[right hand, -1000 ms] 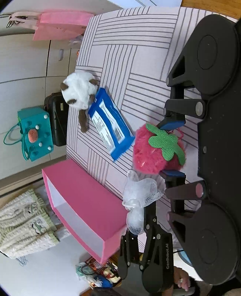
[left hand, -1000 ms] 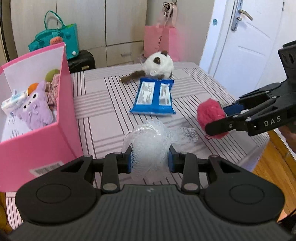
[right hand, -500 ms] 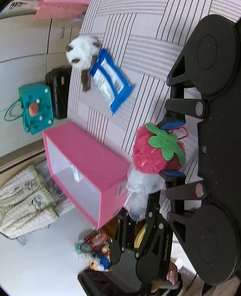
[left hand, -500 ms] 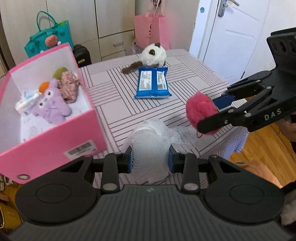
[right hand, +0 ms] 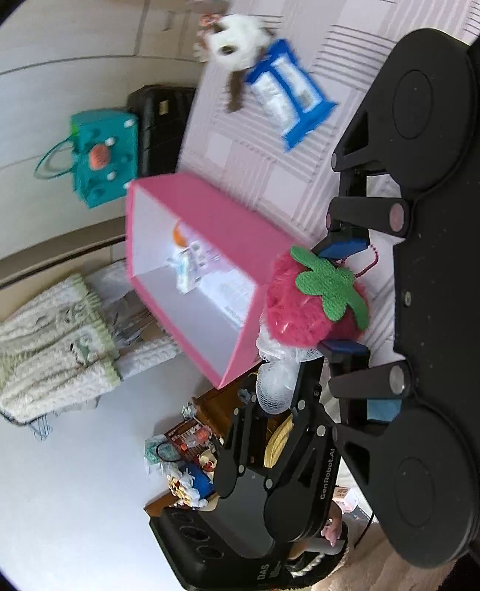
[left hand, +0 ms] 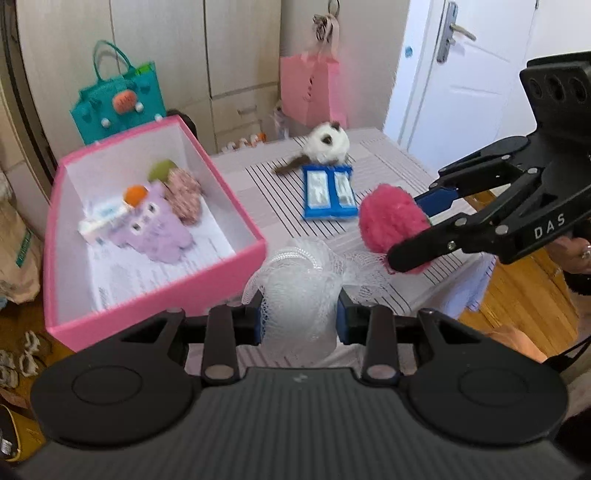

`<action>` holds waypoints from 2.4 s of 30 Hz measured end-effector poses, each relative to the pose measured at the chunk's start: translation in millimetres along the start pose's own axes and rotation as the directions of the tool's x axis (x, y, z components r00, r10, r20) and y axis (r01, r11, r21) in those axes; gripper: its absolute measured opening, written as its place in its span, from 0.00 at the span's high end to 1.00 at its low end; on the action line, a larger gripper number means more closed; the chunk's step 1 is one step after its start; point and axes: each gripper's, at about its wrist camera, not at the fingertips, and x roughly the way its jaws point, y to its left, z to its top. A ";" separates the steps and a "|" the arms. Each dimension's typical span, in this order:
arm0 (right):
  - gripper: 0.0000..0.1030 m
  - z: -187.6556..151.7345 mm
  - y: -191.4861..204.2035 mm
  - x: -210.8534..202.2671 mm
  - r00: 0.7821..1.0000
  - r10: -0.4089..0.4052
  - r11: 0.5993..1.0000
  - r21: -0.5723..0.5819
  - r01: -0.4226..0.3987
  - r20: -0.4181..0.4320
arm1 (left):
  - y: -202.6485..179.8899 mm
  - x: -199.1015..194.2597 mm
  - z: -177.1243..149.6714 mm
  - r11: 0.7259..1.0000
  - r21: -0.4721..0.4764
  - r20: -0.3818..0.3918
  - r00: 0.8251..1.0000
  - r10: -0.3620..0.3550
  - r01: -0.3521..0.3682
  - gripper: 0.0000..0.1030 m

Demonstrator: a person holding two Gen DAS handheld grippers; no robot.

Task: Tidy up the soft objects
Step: 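Lift and carry the bath puff and strawberry plush over the pink box, then open both tools to drop the bath puff and strawberry plush into the box, then withdraw both tools from the box toward the blue wipes pack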

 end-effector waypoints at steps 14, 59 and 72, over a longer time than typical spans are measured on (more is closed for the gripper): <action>0.51 73.3 29.1 59.5 0.977 -0.113 0.961 -0.230 0.154 0.183 | 78.3 0.4 26.0 0.975 -0.093 0.156 0.964 0.214 -0.201 0.66; 0.32 81.8 12.6 98.2 0.990 -0.122 0.970 -0.202 0.135 0.077 | 103.7 -0.9 12.4 0.949 -0.216 0.146 0.953 0.265 -0.231 0.31; 0.31 50.7 38.8 15.3 0.989 -0.077 0.963 -0.249 0.107 0.125 | 41.9 -46.3 9.0 0.974 -0.158 0.094 0.979 0.181 -0.164 0.27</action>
